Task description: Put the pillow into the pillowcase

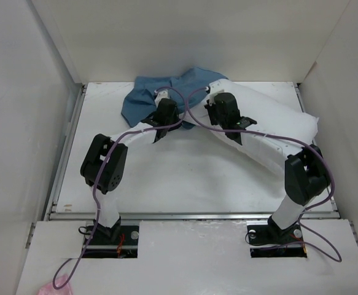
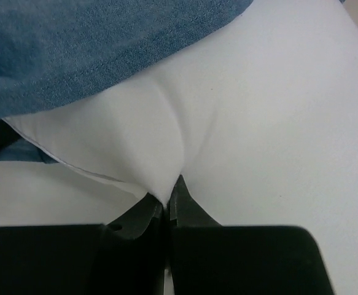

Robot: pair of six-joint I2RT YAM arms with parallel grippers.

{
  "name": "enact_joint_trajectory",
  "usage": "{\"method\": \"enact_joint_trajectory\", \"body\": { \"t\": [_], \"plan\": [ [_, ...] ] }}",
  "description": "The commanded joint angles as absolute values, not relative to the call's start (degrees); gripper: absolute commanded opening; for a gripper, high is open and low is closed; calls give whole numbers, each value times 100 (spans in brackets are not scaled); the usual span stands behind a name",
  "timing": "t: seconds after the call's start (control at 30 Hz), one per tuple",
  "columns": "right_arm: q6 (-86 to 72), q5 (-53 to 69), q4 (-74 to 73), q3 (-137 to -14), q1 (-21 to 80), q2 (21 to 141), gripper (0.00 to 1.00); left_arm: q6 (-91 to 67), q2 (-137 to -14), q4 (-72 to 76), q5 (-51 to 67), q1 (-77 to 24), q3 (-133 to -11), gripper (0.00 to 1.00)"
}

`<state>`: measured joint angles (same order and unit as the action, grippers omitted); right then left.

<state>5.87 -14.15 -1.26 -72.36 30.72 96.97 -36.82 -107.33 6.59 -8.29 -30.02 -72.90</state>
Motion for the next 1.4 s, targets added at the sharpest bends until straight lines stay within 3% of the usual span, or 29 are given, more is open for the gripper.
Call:
{"method": "enact_joint_trajectory", "body": {
  "t": [0.0,0.13,0.27,0.53,0.8,0.83,0.97,1.0,1.03,1.1,1.13,1.17,1.2,1.23,1.3,1.37],
  "plan": [
    [-314,-1214,684,-7567,3120,9326,0,-3578,-10679,624,-687,-2997,-7593,0],
    [-1132,-1150,1738,-7260,3400,9325,0,-3306,-10319,571,-511,-3506,-7542,0],
    [-1906,-2440,2627,-7181,3708,9483,0,-3121,-9687,571,69,-4244,-7400,0],
    [-3058,-3743,3348,-6716,3709,9598,0,-2717,-8334,660,1959,-5404,-6567,0],
    [-3541,-2595,4181,-5293,3709,9537,0,-2962,-8227,307,2037,-5458,-6101,1],
    [-3594,-2393,4262,-5169,3709,9458,0,-3023,-8227,386,2100,-5458,-6004,3],
    [-3595,-1269,4763,-4528,3709,9212,0,-3128,-8297,-139,1821,-5458,-6152,62],
    [-3543,-1109,4825,-4257,3709,9046,6,-3129,-8219,-393,1724,-5458,-6213,76],
    [-3472,-968,4886,-4132,3709,8948,12,-3059,-8113,-500,1557,-5458,-6301,100],
    [-3419,-809,4765,-3878,3709,8685,24,-2989,-7658,-720,1346,-5510,-6424,100],
    [-3419,-809,4459,-3824,3709,8344,45,-2936,-7490,-947,1214,-5511,-6564,100],
    [-3288,-809,4195,-3823,3709,8149,59,-2883,-7323,-1071,882,-5563,-6635,100],
    [-3139,-809,3662,-3823,3709,7773,85,-2883,-7060,-1420,435,-5563,-6836,100],
    [-3138,-809,3656,-3902,3709,7770,85,-2883,-6953,-1624,431,-5563,-6951,100],
    [-2884,-887,2675,-4051,3709,7235,98,-2979,-6803,-2011,-366,-5563,-7180,100],
    [-2795,-1045,1781,-4262,3709,6805,100,-3049,-6697,-2406,-842,-5563,-7443,100]
  ]
}}
